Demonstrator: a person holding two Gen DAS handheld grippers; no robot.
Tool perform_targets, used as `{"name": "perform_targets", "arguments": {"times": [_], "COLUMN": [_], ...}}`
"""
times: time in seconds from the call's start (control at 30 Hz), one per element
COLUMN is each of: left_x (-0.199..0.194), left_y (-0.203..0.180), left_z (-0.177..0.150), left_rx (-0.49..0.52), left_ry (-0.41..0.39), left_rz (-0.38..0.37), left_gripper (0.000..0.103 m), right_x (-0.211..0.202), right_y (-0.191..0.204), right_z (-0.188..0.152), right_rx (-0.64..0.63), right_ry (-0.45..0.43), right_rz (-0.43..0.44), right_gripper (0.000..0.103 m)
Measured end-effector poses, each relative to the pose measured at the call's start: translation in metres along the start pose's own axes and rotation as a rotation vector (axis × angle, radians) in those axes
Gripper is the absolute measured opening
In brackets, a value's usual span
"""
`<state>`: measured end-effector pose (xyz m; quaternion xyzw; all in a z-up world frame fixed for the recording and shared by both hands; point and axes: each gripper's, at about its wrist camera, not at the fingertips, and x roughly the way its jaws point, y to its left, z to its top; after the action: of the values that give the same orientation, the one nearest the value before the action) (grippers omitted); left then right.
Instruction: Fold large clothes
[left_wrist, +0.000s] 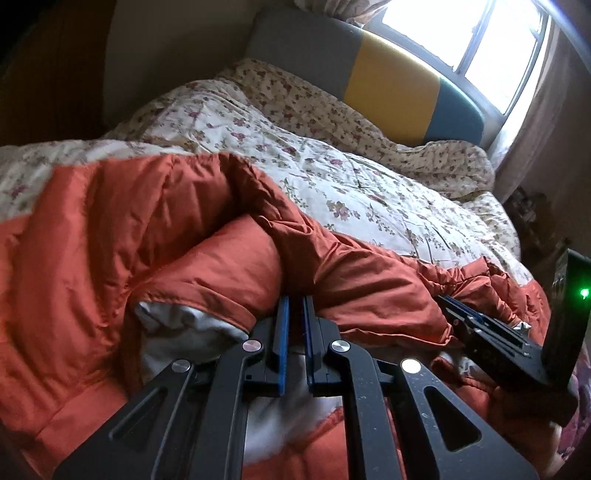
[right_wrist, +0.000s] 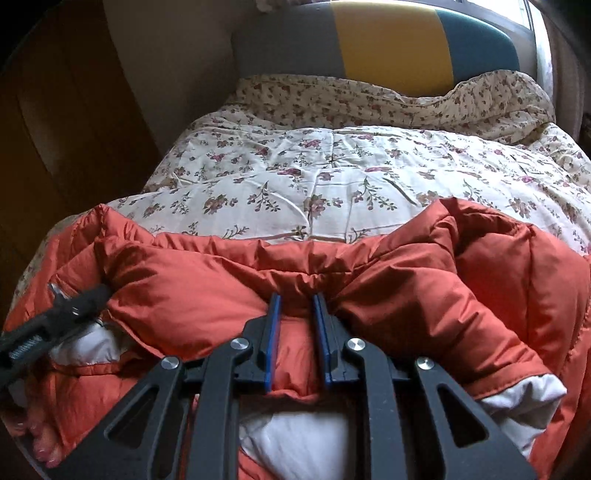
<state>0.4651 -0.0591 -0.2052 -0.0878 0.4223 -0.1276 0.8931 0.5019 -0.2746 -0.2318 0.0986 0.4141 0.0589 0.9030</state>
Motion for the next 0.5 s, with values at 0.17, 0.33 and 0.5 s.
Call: {"name": "perform_targets", "arguments": {"times": [0.17, 0.33, 0.5], "left_x": [-0.024, 0.000, 0.035], "left_y": [-0.030, -0.058, -0.044], "left_z": [0.017, 0.028, 0.002], "left_rx": [0.023, 0.110, 0.096], "left_ry": [-0.042, -0.017, 0.024], "left_rz": [0.043, 0.065, 0.046], "left_gripper": [0.007, 0.007, 0.007], "right_x": [-0.043, -0.056, -0.036], "right_y": [-0.012, -0.032, -0.043], "right_z": [0.006, 0.006, -0.003], "right_rx": [0.048, 0.086, 0.087], "right_ry": [-0.094, -0.086, -0.047], "right_rz": [0.040, -0.039, -0.061], "right_gripper": [0.027, 0.027, 0.026]}}
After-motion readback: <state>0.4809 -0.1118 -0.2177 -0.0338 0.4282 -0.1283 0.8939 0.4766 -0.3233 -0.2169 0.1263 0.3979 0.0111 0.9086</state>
